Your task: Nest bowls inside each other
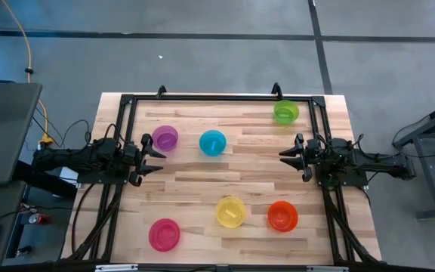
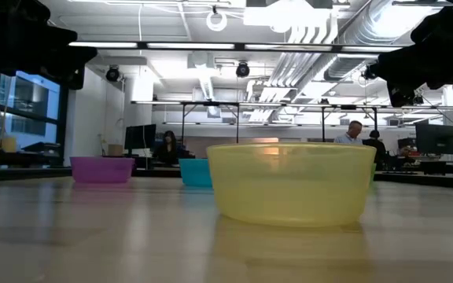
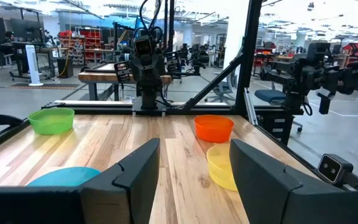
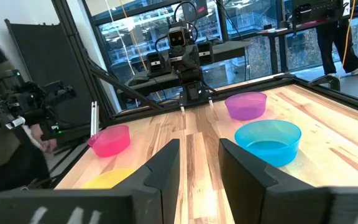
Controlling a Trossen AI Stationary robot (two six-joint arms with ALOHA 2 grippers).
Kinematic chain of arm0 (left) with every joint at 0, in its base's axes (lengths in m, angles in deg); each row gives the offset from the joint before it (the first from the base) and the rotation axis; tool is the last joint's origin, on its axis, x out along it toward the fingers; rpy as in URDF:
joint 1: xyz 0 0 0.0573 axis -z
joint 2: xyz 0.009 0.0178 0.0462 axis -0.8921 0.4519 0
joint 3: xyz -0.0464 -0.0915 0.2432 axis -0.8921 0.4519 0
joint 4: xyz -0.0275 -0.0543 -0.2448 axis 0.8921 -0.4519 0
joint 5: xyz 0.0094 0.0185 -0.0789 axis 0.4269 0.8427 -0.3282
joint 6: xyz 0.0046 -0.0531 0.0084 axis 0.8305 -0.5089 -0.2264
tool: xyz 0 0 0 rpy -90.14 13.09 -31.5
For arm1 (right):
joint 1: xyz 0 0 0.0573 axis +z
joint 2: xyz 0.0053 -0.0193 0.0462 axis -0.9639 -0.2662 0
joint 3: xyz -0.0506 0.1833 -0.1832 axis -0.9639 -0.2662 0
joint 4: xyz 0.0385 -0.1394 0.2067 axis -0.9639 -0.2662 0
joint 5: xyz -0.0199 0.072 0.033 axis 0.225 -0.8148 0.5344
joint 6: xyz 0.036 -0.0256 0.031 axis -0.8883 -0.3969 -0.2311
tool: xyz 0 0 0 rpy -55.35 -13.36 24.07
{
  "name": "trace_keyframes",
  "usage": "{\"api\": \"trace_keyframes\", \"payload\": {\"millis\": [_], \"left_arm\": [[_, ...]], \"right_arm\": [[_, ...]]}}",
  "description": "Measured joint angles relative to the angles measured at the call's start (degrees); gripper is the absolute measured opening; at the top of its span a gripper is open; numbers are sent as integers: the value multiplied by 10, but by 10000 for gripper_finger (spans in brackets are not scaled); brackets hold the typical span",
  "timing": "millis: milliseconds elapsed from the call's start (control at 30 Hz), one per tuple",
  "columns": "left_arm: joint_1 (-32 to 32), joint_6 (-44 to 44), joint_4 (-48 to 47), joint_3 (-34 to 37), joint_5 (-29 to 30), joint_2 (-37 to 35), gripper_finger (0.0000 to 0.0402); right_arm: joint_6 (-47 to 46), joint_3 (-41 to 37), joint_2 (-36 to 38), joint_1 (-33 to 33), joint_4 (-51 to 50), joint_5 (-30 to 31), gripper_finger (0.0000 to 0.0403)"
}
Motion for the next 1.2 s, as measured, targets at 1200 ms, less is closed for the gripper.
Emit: {"api": "trace_keyframes", "payload": {"millis": [1200], "left_arm": [[0, -298, 182, 0, 45, 0, 184]], "right_arm": [[-307, 0, 0, 0, 41, 0, 101]]}}
